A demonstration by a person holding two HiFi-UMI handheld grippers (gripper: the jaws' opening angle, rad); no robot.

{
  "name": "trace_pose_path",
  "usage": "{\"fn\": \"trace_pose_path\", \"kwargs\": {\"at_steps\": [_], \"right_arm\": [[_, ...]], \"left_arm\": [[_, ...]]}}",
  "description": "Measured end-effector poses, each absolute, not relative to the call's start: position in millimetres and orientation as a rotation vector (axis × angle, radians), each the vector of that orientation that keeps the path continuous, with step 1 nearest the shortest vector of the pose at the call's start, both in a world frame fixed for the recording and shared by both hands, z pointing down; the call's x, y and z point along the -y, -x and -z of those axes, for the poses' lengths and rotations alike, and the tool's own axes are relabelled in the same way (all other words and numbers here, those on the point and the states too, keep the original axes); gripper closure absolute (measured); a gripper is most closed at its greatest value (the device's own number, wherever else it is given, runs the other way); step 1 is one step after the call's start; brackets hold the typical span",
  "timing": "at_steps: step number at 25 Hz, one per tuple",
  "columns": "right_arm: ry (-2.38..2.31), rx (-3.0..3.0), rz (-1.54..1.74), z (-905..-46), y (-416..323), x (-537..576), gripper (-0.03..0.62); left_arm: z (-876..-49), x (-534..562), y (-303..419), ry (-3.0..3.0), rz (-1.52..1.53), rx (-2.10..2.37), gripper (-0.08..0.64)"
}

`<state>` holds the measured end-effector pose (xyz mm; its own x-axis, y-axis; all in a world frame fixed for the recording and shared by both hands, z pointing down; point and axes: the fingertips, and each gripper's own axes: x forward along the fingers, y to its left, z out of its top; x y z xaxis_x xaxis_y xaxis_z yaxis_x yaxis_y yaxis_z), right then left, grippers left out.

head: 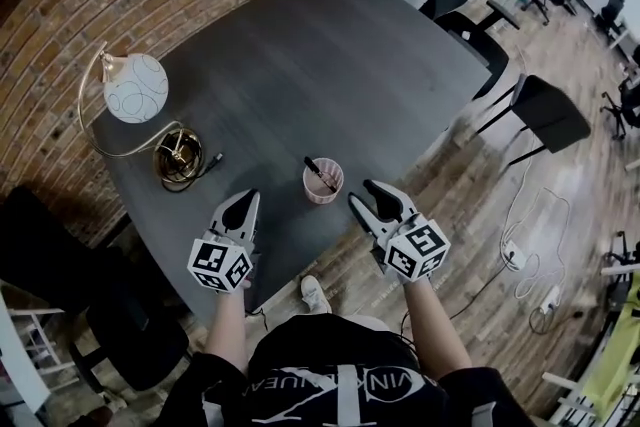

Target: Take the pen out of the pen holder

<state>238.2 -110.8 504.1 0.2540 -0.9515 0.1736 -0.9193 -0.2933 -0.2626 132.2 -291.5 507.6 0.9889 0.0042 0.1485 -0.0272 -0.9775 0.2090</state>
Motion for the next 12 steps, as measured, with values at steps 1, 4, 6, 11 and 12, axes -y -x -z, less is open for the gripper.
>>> {"fn": "trace_pose_path", "kwargs": {"at_steps": [1, 4, 6, 11, 12], "right_arm": [[2.396, -1.819, 0.461, -504, -240, 116, 0.42], [2.377, -1.883, 0.475, -505, -243, 132, 0.42], [2.356, -1.924, 0.489, -505, -246, 142, 0.42], [2.295, -2.026, 0.513, -503, -257, 161, 0.42], [2.28, -2.053, 0.519, -504, -259, 167, 0.42]], "left_arm": [[-508, 293, -133, -2.92, -0.219, 0.023, 0.548], [-511, 301, -132, -2.908, -0.22, 0.056, 0.548], [-511, 306, -130, -2.899, -0.217, 0.092, 0.548], [-510, 312, -127, -2.876, -0.206, 0.19, 0.548], [-512, 314, -126, -2.872, -0.206, 0.212, 0.548]]}}
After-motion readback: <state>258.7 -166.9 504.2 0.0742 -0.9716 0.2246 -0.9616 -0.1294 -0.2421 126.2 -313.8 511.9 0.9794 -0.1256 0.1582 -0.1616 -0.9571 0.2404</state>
